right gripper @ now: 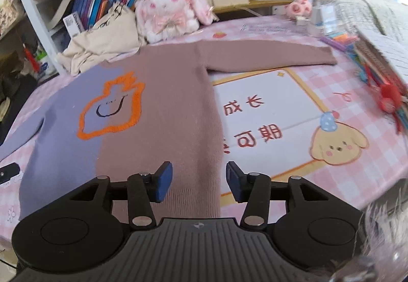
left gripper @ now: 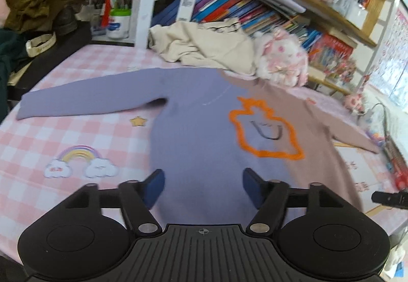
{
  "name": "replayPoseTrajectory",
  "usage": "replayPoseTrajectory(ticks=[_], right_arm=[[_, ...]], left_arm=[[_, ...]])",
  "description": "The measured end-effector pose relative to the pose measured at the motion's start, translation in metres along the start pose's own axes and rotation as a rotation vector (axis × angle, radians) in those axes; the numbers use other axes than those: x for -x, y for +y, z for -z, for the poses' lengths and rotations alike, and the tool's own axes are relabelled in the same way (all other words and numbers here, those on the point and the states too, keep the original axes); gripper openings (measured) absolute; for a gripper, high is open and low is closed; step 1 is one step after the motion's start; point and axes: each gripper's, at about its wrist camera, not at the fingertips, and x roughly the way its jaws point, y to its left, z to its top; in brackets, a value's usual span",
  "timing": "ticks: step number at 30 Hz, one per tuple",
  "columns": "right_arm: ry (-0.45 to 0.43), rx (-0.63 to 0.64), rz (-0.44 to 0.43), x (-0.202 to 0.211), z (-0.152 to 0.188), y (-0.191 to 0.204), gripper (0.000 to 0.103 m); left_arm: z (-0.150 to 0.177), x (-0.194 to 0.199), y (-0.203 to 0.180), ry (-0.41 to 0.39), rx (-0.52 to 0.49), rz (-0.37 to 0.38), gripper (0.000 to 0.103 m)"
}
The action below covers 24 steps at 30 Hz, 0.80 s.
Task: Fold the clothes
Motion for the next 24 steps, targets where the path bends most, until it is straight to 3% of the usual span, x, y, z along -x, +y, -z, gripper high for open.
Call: replayPoseTrajectory(ticks=[7, 13, 24], right_arm=[[0.001, -0.046, 0.056, 0.009, 0.004, -0.025, 0.05], [-0.005, -0.055, 0.056, -0.007, -0.016, -0.055, 0.054], [0.053, -0.008, -0.016, -0.081, -0.101, -0.159, 0.058]], left_arm=[[0.007, -0.01, -0.032, 0.006, -0.103, 0.006, 0.082], [0.006, -0.017, -0.042, -0.01, -0.065, -0.038, 0.086], [0.006, -0.04, -0.102, -0.026, 0.051, -0.271, 0.087]])
